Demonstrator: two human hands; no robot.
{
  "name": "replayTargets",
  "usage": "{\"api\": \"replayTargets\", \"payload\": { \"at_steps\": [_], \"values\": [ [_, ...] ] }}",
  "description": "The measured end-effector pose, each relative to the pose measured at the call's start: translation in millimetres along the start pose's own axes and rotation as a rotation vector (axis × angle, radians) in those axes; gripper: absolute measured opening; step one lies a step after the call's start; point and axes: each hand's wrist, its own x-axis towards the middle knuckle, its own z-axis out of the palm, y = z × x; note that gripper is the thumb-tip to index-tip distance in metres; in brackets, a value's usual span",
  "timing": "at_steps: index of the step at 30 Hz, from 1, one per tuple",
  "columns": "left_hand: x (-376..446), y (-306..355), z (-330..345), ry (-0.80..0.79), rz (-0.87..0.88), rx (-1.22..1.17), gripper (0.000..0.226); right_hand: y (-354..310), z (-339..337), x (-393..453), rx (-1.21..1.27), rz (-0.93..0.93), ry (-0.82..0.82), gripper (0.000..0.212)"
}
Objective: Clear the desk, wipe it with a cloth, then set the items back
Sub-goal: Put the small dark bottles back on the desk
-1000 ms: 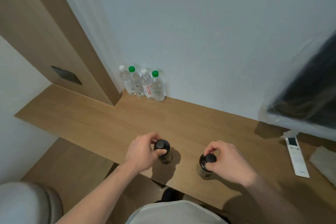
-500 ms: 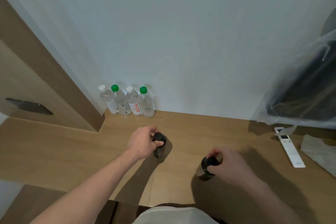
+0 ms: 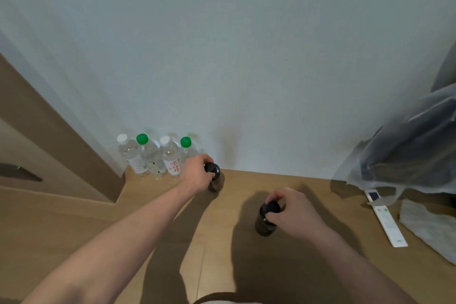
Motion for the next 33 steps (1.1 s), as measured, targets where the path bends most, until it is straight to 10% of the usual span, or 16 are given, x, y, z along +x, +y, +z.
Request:
{"api": "replayTargets", "payload": {
  "at_steps": [24,33],
  "values": [
    [48,-20,4,0.078,0.021,-0.02,0.038,-81,72,182,0.018,-0.074,0.017,0.026],
    [19,-19,2,0.076,0.13,-0.062,0.049,-75,61,157,0.055,-0.061,-0.052,0.058]
  ]
}}
